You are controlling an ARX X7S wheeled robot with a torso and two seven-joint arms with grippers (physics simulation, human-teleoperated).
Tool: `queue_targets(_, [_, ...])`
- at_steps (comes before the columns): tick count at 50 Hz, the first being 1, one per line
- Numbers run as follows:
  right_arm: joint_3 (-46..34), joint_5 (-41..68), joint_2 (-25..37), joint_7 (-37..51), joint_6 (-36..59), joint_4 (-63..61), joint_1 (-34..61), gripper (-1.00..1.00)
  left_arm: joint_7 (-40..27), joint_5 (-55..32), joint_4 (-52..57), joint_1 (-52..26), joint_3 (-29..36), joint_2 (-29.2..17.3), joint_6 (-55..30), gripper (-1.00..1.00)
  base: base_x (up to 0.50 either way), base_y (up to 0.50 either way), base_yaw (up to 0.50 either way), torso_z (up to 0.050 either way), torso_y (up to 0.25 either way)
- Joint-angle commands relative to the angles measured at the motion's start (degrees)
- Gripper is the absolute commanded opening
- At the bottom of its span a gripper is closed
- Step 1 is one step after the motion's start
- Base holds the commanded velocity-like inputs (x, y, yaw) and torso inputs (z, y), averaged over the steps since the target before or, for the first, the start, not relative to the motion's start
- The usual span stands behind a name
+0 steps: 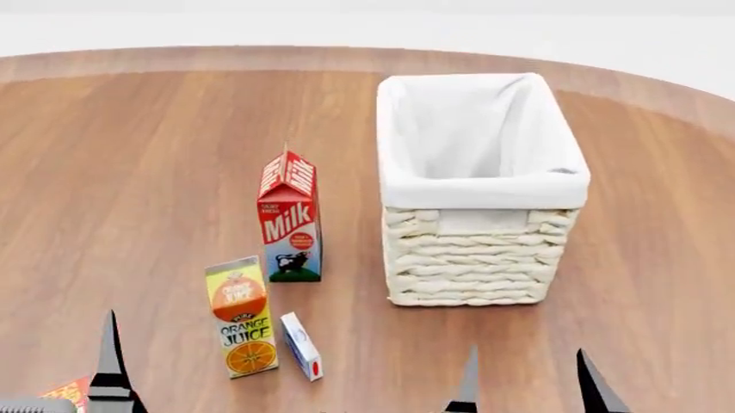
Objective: Pick up the alphabet soup, and put it in the basket.
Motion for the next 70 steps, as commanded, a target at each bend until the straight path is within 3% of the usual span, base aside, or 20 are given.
queue_targets(1, [0.07, 0.78, 0.23, 0.77, -0.23, -0.61, -0.18, 1.00, -0.73, -0.01, -0.09, -0.27, 0.25, -0.46, -0.10, 1.00, 0.50, 0.00, 0.00, 0.000, 0.015])
queue_targets(21, [-0.17, 2.21, 0.99, 1.43, 0.09, -0.90, 0.04, 1.00, -1.23, -1.11, -0.11, -0.23, 0.59, -1.17, 0.14, 1.00, 0.03, 0.00, 0.00, 0.000, 0.000])
queue_targets(32, [-0.86, 2.06, 1.31, 1.63, -0.75, -0.71, -0.28, 1.00, -1.60, -1.50, 0.05, -0.03, 0.89, -1.47, 0.04, 1.00, 0.48, 0.00, 0.00, 0.000, 0.000])
queue_targets(54, [-1.40, 2.00, 2.27, 2.63, -3.86, -1.80, -1.22, 1.00, -2.18, -1.87, 0.49, -0.13, 1.71, -2.24, -0.08, 1.00, 0.09, 0.00, 0.00, 0.000, 0.000])
queue_targets(61, [-1.38, 4.40, 3.16, 4.47, 2.28, -6.07, -2.24, 1.00, -2.58, -2.73, 1.81, 0.55, 0.92, -2.73, -0.58, 1.00, 0.00, 0.00, 0.00, 0.000, 0.000])
queue_targets(70, [2.09, 12.86, 9.29, 5.74, 13.25, -21.26, -10.25, 1.00, -3.72, -5.61, 6.78, 2.54, -1.72, -3.89, -2.34, 1.00, 0.00, 0.00, 0.00, 0.000, 0.000])
